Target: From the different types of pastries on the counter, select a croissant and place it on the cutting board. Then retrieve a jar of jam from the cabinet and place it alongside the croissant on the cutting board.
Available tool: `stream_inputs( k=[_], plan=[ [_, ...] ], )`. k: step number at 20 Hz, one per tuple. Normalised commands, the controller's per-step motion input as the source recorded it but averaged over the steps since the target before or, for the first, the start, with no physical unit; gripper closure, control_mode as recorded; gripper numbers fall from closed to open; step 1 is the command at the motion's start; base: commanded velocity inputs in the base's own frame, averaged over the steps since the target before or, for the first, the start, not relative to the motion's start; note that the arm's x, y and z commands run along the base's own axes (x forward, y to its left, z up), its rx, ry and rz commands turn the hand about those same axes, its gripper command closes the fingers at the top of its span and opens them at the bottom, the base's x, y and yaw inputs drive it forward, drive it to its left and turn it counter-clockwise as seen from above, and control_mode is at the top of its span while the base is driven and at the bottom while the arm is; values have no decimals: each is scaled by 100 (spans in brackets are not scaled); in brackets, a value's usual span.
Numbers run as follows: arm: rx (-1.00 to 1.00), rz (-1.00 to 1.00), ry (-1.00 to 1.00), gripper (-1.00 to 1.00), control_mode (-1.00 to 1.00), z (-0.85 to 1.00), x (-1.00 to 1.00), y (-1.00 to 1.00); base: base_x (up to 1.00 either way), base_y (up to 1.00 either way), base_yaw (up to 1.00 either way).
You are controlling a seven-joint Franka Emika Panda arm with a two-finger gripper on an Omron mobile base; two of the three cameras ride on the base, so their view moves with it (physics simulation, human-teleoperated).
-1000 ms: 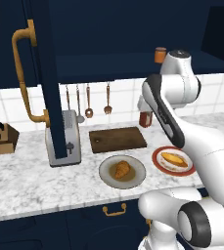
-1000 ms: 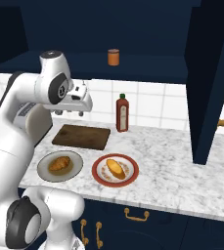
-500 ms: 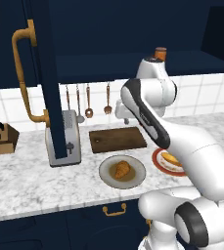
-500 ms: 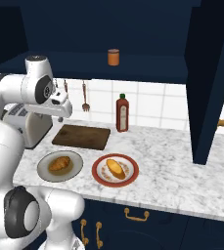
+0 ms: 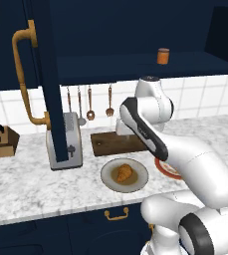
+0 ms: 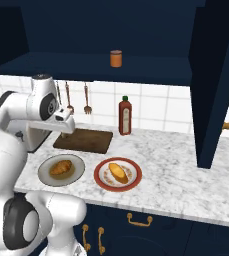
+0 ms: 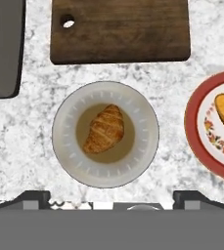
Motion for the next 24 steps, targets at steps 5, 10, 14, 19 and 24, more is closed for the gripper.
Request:
stream_inputs(
  k=[5, 10, 14, 19, 24],
  plan=[
    [0, 2, 0, -100, -100, -72, -7, 0, 0, 0, 0],
    [0, 2, 3, -100, -100, -19, -4, 5, 0, 0, 0],
    [0, 0, 1, -100, -100, -16, 0, 13, 0, 0, 0],
    [0, -1, 0, -100, -100, -7, 4, 2, 0, 0, 0],
    [-11, -19, 0, -100, -100, -25, 91, 50, 0, 0, 0]
  ],
)
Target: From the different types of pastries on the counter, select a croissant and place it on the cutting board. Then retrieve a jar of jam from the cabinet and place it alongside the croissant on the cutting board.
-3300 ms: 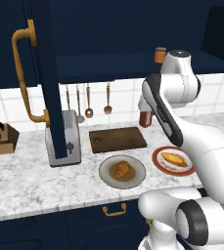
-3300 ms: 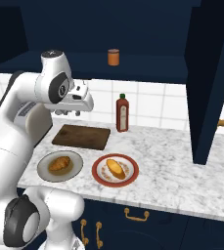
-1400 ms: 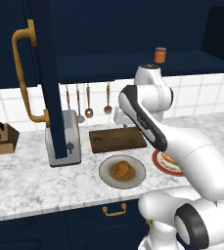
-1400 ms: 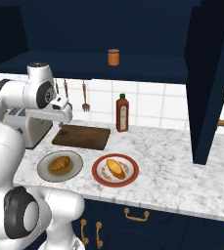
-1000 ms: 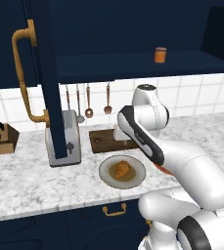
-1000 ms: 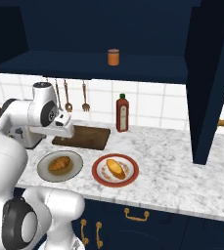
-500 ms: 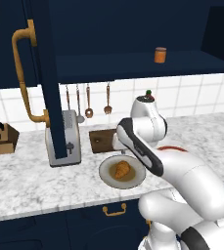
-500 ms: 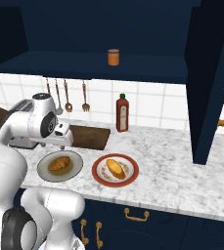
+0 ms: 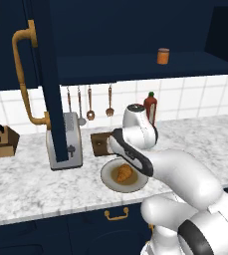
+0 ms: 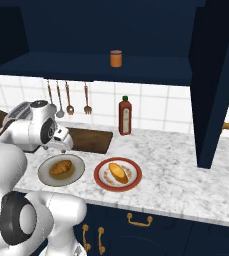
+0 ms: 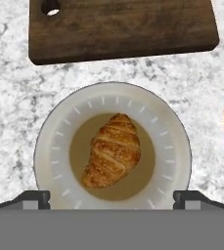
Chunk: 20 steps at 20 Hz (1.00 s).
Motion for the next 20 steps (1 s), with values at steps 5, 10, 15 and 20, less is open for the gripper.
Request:
stream_inputs(
  k=[5, 10, 15, 20],
  plan=[
    [-4, -9, 1, -100, -100, -11, 38, 35, 0, 0, 0],
    [2, 0, 1, -100, -100, -23, 0, -17, 0, 0, 0],
    [4, 0, 4, -100, -100, -55, -1, -39, 0, 0, 0],
    [0, 1, 3, -100, -100, -26, -3, -7, 0, 0, 0]
  ],
)
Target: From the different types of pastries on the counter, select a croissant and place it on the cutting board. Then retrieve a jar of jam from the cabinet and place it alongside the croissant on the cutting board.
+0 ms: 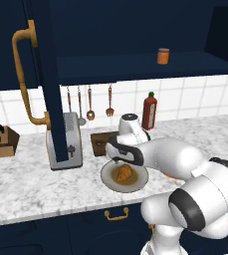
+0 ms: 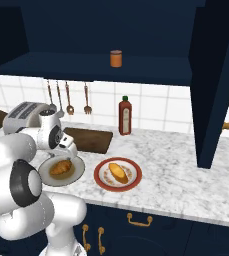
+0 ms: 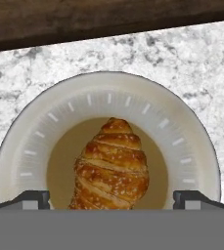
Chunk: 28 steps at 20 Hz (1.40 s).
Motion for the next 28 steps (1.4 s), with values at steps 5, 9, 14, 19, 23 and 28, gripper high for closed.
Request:
stream_inputs(
  k=[5, 9, 14, 19, 23, 28],
  plan=[
    [0, -3, 0, -100, -100, -10, -12, 0, 0, 0, 0],
    [0, 0, 0, -100, -100, -2, 0, 0, 0, 0, 0],
    [0, 0, 0, -100, -100, -28, 0, 0, 0, 0, 0],
    [0, 0, 0, -100, -100, -17, 0, 0, 0, 0, 0],
    [0, 0, 0, -100, -100, 0, 4, 0, 0, 0, 0],
    [0, 0, 0, -100, -100, -11, 7, 0, 0, 0, 0]
  ],
)
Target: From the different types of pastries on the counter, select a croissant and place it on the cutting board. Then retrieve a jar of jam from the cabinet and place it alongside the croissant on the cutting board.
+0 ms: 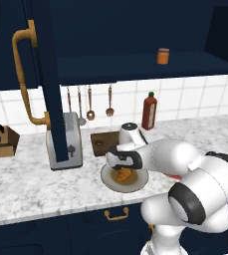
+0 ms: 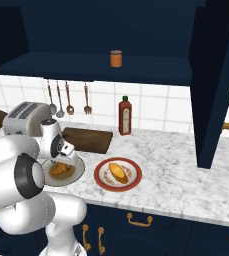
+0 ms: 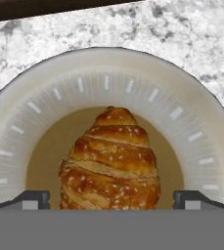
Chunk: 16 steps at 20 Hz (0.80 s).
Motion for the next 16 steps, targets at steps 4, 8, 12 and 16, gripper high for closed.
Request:
stream_inputs(
  k=[4, 8, 12, 16],
  plan=[
    [0, 0, 0, -100, -100, -20, 5, 0, 0, 0, 0],
    [0, 0, -1, -100, -100, -23, 0, 0, 0, 0, 0],
    [0, 0, -1, 100, -100, -22, 0, 0, 0, 0, 0],
    [0, 0, 0, 100, -100, 0, 0, 0, 0, 0, 0]
  ],
)
